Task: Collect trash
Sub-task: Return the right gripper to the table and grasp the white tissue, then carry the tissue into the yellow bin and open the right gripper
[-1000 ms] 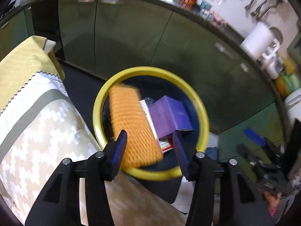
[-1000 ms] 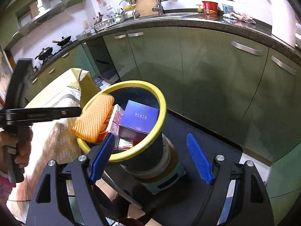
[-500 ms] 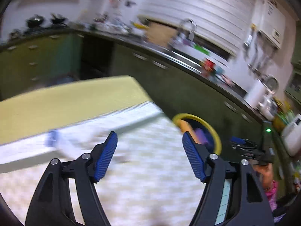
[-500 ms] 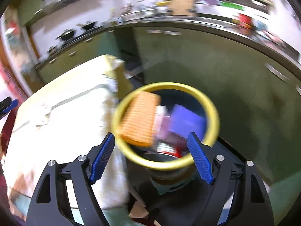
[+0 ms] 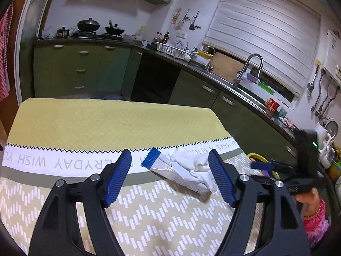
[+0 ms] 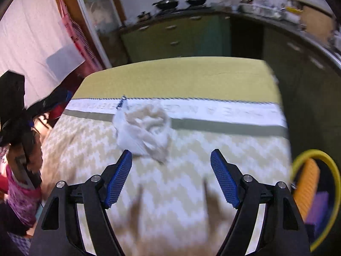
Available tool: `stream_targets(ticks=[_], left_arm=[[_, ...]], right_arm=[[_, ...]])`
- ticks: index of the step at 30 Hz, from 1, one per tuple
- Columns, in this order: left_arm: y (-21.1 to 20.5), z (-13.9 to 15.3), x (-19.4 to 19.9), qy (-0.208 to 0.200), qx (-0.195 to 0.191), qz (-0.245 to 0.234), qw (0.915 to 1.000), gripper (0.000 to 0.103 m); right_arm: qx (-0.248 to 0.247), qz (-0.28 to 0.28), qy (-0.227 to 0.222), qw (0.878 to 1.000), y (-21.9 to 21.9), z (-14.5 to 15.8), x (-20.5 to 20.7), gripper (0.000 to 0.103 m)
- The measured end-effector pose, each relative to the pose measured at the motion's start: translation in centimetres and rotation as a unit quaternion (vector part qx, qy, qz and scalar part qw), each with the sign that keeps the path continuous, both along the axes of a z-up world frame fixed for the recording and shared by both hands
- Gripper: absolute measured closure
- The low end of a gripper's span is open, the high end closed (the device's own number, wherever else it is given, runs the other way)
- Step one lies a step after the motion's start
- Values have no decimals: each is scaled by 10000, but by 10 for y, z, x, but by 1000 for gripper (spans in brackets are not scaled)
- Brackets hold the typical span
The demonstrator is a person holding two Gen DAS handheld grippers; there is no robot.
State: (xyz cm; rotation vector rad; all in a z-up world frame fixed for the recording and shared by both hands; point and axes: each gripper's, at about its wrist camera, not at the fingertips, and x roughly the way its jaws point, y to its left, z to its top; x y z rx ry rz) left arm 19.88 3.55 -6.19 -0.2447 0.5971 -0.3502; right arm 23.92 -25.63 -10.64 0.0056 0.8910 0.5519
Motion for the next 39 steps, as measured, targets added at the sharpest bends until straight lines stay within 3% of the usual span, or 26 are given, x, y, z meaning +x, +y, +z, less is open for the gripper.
stream_targets(ticks=[7,9,11,12,14,21,30,39], left_arm=[[-12,-6,0,62,35,-116,9999,32],[-14,-6,1,58,46,-128,9999,31],[-13,-6,0,55,33,-140,9999,31],[-13,-6,0,54,26,-134,9999,31],[-13,-6,0,61,12,-132,9999,31],[-14,-6,-1,41,51,-145,9999,31],[-16,-6,-2,38,104,-174,9998,30],[-27,-7,-4,11,225,-316,9992,30]], right_arm=[[135,161,604,9980,26,-22,37,33],[192,212,760,9967,32,-29,41,44],[288,273,922,9950,35,-34,43,66],[335,269,990,9942,34,-34,45,83],[425,238,1017,9936,33,-33,45,93],[640,205,642,9957,24,4,35,96],[934,79,-81,9956,4,77,18,96],[991,-538,-902,9895,-68,153,-14,96]])
